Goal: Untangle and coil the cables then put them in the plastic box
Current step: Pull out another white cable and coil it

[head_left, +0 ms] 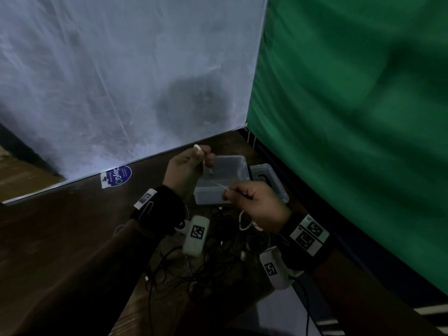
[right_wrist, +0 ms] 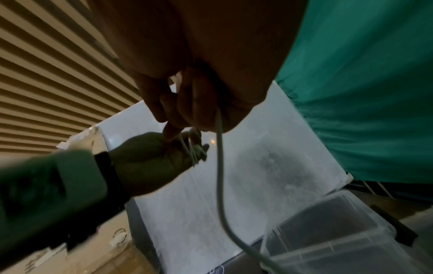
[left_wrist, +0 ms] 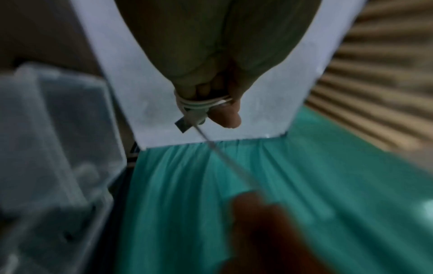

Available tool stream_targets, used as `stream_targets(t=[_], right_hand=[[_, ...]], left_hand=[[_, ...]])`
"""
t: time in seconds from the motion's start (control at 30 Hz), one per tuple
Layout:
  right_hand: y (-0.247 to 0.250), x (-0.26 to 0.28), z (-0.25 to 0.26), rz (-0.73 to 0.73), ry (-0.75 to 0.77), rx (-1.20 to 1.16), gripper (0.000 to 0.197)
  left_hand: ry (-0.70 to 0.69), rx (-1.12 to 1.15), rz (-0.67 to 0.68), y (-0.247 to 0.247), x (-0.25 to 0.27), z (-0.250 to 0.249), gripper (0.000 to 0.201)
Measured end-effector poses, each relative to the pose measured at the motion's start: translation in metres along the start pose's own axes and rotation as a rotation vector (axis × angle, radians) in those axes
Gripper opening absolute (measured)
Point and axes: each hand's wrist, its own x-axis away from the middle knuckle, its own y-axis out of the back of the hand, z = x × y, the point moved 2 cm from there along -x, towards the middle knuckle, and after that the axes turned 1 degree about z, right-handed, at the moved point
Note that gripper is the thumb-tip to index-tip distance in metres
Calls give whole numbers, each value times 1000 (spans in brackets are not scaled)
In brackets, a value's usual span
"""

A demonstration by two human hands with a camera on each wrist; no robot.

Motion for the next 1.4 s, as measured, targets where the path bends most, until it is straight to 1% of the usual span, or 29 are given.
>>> stream_targets(t=[0.07, 0.1, 0.13, 0.2, 0.27, 0.3, 0.33, 0.4, 0.47, 0.53, 0.6, 0.67, 0.77, 0.83, 0.9, 0.93, 0.97, 1.0, 1.03, 1.07, 1.13, 1.23, 1.27, 1.33, 1.4], right_hand=[[9, -2, 11, -22, 38, 11, 18], [15, -3, 16, -42, 61, 8, 18], [21, -6, 19, -70, 85, -3, 18], [34, -10, 24, -145, 117, -37, 18], [44, -13, 23, -184, 129, -82, 21], [47, -14, 22, -186, 135, -99, 22], [48, -15, 19, -195, 131, -106, 22], [47, -16, 11, -210, 118, -122, 21], [40, -17, 2, -213, 88, -150, 22], [32, -17, -8, -206, 43, -132, 27], [19, -15, -17, -185, -7, -69, 26], [4, -11, -24, -124, -45, -18, 20], [-12, -4, -21, -32, -37, -15, 24], [-14, 0, -15, 7, -14, -12, 19], [-14, 3, -10, 57, -6, 7, 21], [-12, 5, -9, 74, -1, 20, 22], [-11, 6, -6, 81, 3, 28, 23], [-8, 7, -2, 68, 6, 43, 23], [-5, 8, 2, 51, 19, 47, 22], [0, 7, 4, 26, 39, 45, 20], [10, 4, 8, -35, 64, 17, 19], [25, -2, 6, -115, 65, -43, 21], [28, -3, 4, -130, 73, -58, 21], [28, -6, -1, -146, 63, -104, 20], [23, -7, -10, -178, 17, -165, 23]], left_hand=[[-69, -366, 101, -2, 6, 3, 31], [-66, -478, 150, -6, 10, 3, 34], [-30, -522, 192, -12, 17, 2, 33], [77, -497, 306, -24, 30, -1, 32], [176, -404, 441, -36, 42, -4, 31], [219, -331, 481, -41, 46, -7, 30], [257, -241, 492, -44, 48, -11, 28], [297, -18, 477, -52, 49, -20, 23], [285, 206, 486, -57, 47, -29, 22], [259, 347, 477, -54, 39, -34, 26], [246, 428, 389, -46, 28, -30, 30], [234, 482, 291, -38, 20, -22, 29], [208, 494, 192, -31, 16, -8, 24], [151, 462, 133, -27, 15, -4, 21], [68, 346, 70, -22, 13, -2, 20], [15, 203, 36, -20, 13, -2, 21], [-47, 7, 13, -15, 13, -1, 23], [-102, -212, 25, -14, 15, 0, 27], [-127, -393, 76, -15, 17, 2, 32], [-90, -522, 145, -15, 21, 5, 34], [46, -613, 302, -20, 30, 8, 29], [170, -577, 455, -30, 42, 2, 33], [200, -522, 477, -34, 46, -1, 32], [292, -331, 447, -38, 48, -7, 28], [387, -12, 400, -38, 47, -11, 22]])
